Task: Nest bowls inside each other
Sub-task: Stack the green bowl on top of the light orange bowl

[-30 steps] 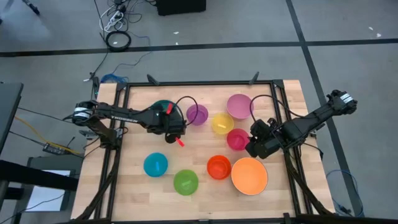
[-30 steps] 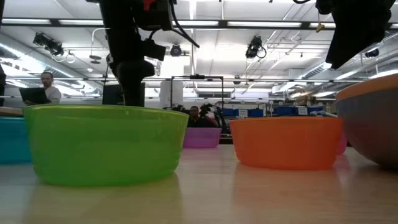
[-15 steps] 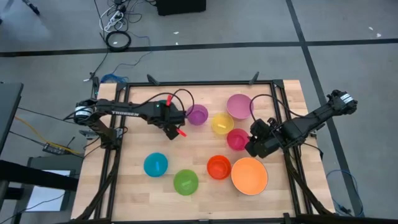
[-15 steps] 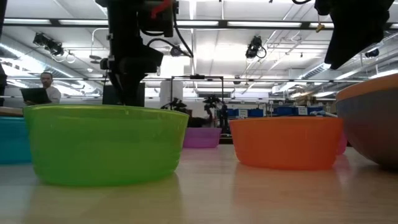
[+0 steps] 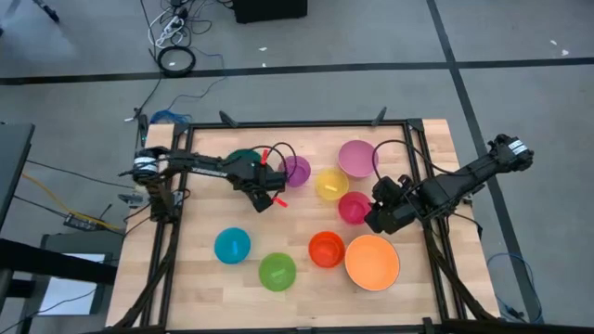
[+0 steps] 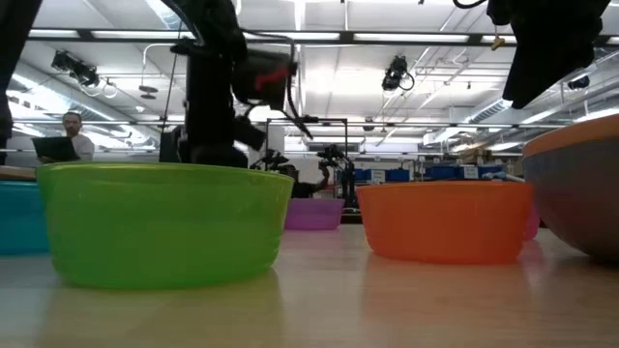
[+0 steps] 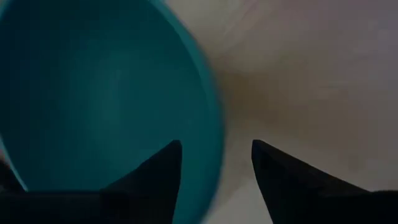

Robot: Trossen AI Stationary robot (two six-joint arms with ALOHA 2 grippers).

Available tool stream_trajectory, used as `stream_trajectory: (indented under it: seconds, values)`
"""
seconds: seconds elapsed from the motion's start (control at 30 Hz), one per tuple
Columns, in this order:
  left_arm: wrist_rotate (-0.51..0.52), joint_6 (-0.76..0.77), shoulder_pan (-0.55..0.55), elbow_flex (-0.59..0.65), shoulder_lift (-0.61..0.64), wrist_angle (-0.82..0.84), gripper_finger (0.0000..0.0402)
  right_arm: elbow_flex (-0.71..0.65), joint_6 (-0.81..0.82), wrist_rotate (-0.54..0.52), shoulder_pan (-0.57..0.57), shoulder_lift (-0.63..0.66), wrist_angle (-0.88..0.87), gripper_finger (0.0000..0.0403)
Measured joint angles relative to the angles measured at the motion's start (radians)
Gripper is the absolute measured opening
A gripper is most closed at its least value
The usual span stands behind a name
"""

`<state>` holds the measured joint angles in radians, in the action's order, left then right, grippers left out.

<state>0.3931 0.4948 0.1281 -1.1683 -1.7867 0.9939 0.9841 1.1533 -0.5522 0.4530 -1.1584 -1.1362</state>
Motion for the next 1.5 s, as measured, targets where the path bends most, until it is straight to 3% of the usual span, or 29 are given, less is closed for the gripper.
stream_trajectory:
  seconds: [0.13, 0.2, 0.3, 0.37, 0.57, 0.7, 0.83, 1.03, 1.2, 1.33, 1.5]
  values:
    - [0.007, -0.053, 0.009, 0.000, -0.054, -0.004, 0.0179, 0.000, -0.004, 0.001, 0.000, 0.000, 0.000, 0.0170]
    - [-0.023, -0.067, 0.012, 0.000, -0.062, -0.007, 0.0138, 0.000, -0.005, 0.001, 0.000, 0.000, 0.000, 0.0169]
    - [-0.049, -0.087, 0.016, 0.000, -0.053, -0.013, 0.0042, 0.000, -0.005, 0.001, 0.000, 0.000, -0.001, 0.0167]
    - [-0.042, -0.099, 0.016, 0.000, -0.032, -0.011, 0.0016, 0.000, -0.005, 0.001, 0.000, 0.000, -0.002, 0.0167]
    - [-0.025, -0.104, -0.048, -0.125, 0.088, 0.052, 0.0008, 0.000, -0.013, -0.009, 0.000, 0.000, -0.021, 0.0167]
    - [-0.172, -0.256, -0.158, -0.272, 0.168, -0.130, 0.0008, 0.000, 0.000, -0.052, 0.000, 0.001, -0.049, 0.0167]
    - [-0.305, -0.399, -0.234, -0.383, 0.173, -0.308, 0.0008, 0.000, 0.048, -0.110, 0.006, 0.035, -0.058, 0.0167]
    - [-0.432, -0.443, -0.247, -0.407, 0.119, -0.481, 0.0008, 0.014, 0.101, -0.284, 0.092, 0.154, -0.056, 0.0167]
    - [-0.638, -0.439, -0.246, -0.406, 0.014, -0.743, 0.0008, 0.061, 0.063, -0.451, 0.154, 0.249, -0.055, 0.0167]
    - [-0.758, -0.363, -0.239, -0.405, -0.060, -0.925, 0.0008, 0.073, 0.000, -0.493, 0.159, 0.299, -0.039, 0.0167]
    - [-0.776, -0.255, -0.239, -0.407, -0.128, -1.052, 0.0007, 0.074, -0.031, -0.495, 0.154, 0.318, -0.034, 0.0167]
